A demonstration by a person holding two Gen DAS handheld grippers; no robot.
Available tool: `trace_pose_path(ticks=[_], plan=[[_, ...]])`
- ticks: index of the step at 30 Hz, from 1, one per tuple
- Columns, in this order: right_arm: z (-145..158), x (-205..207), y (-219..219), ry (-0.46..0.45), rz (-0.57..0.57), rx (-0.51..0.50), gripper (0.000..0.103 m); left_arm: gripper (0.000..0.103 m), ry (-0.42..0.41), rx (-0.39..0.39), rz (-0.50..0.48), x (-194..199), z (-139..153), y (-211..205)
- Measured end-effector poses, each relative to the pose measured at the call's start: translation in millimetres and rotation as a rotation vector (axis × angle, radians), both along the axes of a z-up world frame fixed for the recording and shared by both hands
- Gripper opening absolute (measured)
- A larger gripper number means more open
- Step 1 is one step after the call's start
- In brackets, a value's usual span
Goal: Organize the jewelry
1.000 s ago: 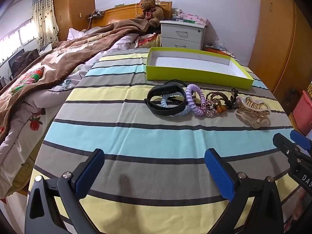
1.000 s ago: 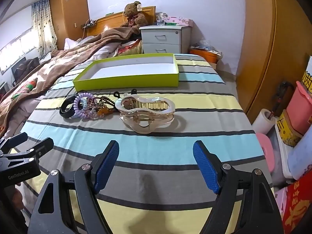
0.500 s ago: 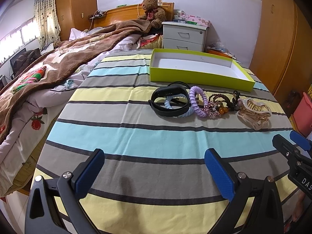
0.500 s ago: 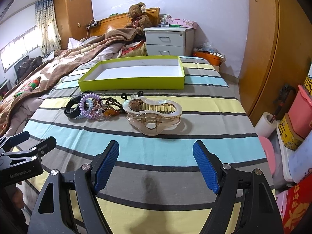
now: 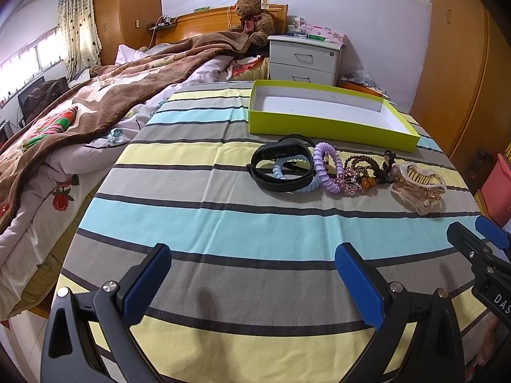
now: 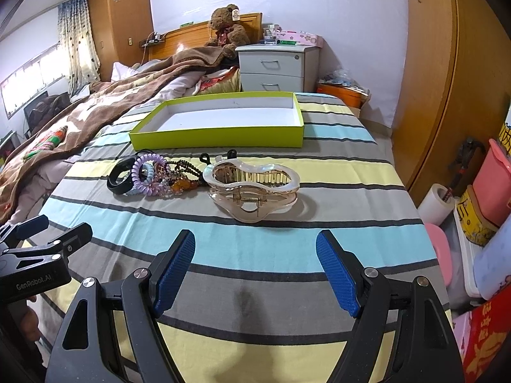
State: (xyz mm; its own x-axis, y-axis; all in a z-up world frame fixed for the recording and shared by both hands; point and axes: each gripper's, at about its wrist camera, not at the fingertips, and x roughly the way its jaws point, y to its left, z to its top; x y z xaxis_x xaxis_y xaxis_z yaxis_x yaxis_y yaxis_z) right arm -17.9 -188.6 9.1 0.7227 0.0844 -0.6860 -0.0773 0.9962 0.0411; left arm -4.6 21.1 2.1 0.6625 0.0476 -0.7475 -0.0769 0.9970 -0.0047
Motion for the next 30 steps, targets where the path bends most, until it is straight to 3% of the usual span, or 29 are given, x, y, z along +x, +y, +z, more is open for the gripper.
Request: trace_pose_path(ticks=[30], plan=[[3.9,-0.8,4.0,-0.008,0.003,0.002,0.078,0.103,-0.002,0.000,-0.006,1.9,3.0,1.1]])
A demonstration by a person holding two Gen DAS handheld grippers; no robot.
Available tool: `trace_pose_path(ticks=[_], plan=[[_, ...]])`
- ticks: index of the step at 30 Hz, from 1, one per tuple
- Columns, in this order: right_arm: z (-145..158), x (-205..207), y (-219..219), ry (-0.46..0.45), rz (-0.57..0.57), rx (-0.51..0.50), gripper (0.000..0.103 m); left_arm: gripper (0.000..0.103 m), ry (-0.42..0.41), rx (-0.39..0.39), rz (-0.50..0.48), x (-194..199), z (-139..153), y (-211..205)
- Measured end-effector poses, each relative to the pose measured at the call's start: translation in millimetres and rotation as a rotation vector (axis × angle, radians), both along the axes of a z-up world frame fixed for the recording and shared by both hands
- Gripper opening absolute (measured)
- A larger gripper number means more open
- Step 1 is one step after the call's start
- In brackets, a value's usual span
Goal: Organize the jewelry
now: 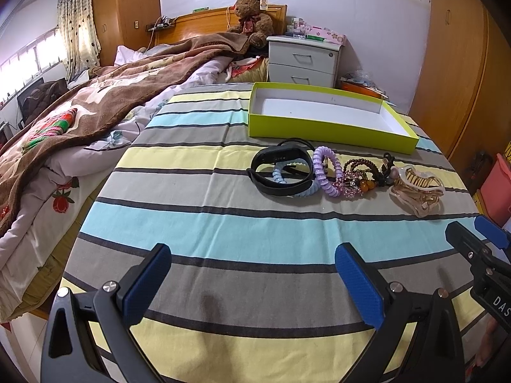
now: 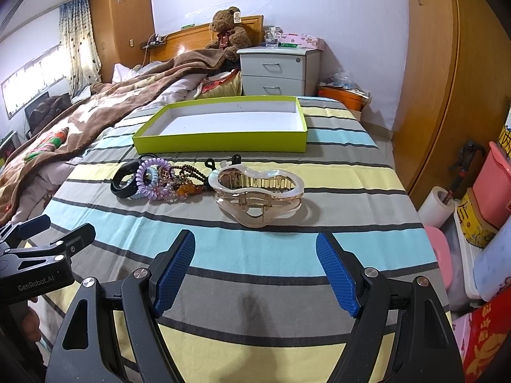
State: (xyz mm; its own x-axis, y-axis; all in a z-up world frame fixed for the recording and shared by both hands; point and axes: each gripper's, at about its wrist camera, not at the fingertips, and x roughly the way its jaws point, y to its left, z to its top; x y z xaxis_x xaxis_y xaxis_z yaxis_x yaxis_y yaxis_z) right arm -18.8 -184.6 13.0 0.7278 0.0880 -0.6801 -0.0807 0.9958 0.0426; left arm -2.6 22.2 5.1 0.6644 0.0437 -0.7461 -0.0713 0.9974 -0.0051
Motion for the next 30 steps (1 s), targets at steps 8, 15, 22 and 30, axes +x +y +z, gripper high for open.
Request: trace_pose_path(ticks=[8,15,22,30], plan=[[1,1,-1,0.001,-0.003,0.003,0.078,0.103,-0.003,0.004,-0.004,1,1,1],[3,3,-2,0.004,-0.003,0.003,0.078,0.103,0.005,0.014,-0.012,3,2,-1],[6,14,-4,0.007,-0.012,0.004,0.078,0.103,0.036,-0.014,-0.083,12,2,-4],[10,31,-12,-0.024,0.085,0.031,0.078,0.103,0.049,-0.087,-0.135,24,-1,3]])
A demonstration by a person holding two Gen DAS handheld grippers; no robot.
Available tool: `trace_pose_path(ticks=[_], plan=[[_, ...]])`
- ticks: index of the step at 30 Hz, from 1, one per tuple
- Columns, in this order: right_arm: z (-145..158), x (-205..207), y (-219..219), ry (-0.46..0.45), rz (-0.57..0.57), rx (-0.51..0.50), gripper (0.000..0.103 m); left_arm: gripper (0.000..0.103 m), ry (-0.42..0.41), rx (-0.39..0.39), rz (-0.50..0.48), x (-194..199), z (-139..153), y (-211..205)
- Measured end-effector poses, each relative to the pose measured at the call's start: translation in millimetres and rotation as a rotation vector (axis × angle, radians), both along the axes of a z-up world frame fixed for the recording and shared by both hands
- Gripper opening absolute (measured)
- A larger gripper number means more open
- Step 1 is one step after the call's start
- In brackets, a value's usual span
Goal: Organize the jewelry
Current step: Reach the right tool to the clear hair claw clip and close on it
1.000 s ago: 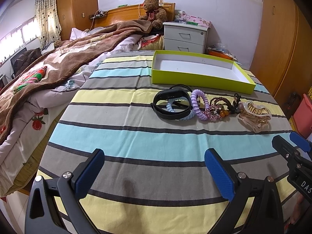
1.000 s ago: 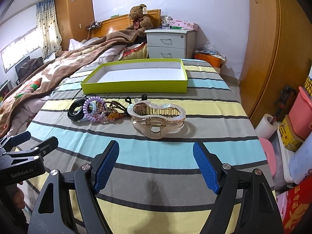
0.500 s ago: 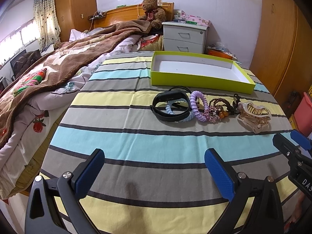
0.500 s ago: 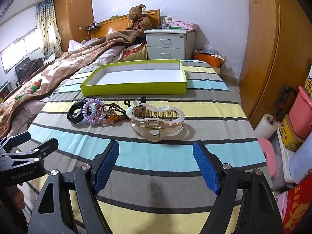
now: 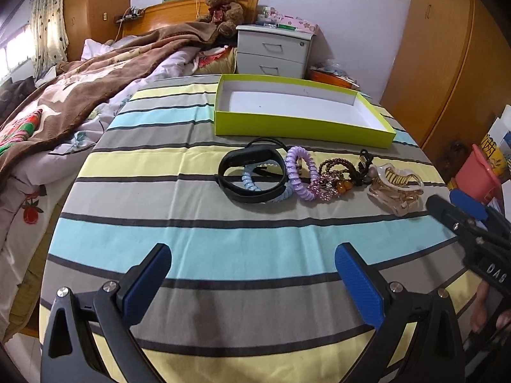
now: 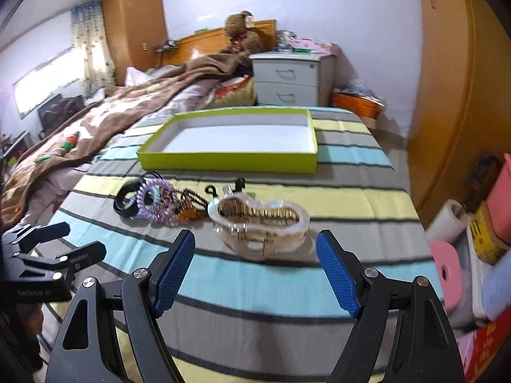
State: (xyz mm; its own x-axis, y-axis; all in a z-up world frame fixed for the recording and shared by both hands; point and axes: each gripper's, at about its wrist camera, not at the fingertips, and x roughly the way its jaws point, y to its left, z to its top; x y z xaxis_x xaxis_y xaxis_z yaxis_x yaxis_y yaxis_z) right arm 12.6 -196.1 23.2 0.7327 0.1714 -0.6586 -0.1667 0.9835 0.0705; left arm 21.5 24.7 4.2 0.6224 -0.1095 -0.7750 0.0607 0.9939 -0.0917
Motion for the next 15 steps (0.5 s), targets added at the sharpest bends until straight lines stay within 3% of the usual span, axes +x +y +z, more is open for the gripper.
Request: trace_pose_path(ticks=[8,15], plan=[[6,23,4,-0.018,0.208,-0.027,0.078,0.103,0.034,-0.015,0.036,19,2,17],[-9,41,15,0.074,0.381,-0.090,0.070,0.103,0.046,-0.033,0.039,28,5,25]])
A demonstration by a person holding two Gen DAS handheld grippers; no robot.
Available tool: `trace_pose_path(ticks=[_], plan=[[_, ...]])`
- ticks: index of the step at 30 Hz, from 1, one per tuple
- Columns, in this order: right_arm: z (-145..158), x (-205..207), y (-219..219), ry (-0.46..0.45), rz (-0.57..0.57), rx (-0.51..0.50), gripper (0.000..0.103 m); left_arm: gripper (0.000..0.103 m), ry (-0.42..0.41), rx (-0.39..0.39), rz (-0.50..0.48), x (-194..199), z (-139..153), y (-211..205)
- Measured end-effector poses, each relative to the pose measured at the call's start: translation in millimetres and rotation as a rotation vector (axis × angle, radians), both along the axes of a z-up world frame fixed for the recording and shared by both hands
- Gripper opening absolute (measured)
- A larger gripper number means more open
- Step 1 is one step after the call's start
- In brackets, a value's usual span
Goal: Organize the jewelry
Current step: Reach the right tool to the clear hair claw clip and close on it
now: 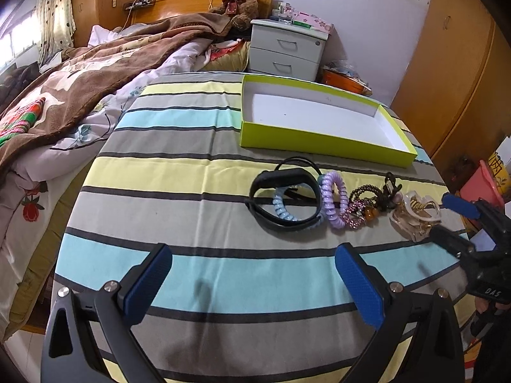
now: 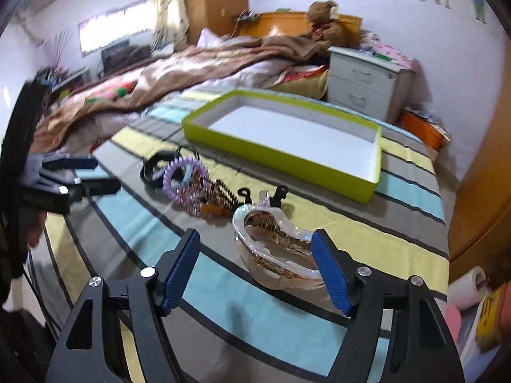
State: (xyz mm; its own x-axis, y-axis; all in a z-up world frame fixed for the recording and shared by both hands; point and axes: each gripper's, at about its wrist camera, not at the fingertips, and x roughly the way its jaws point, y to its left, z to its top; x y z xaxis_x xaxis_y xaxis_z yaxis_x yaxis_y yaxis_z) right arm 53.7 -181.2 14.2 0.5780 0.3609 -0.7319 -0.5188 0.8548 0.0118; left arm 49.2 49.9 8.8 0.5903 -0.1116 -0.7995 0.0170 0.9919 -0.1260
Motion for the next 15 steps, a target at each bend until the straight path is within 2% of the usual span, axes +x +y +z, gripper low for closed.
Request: trace_pose_path(ticks=[6,10,15], plan=[[-14,10,1,0.072,0.097,-0.074,0.059,0.103,0.017,-0.028,-0.017,5,-1,5],[-15,16,0,0.102,0.131,-0.118,0.047,0.103,0.023,-0.047,-0.011,7,-1,6],[-13,14,1,0.150,0.190,-0.154,0.047,0.103,0.039,-0.056,-0.027,11,-3,5]])
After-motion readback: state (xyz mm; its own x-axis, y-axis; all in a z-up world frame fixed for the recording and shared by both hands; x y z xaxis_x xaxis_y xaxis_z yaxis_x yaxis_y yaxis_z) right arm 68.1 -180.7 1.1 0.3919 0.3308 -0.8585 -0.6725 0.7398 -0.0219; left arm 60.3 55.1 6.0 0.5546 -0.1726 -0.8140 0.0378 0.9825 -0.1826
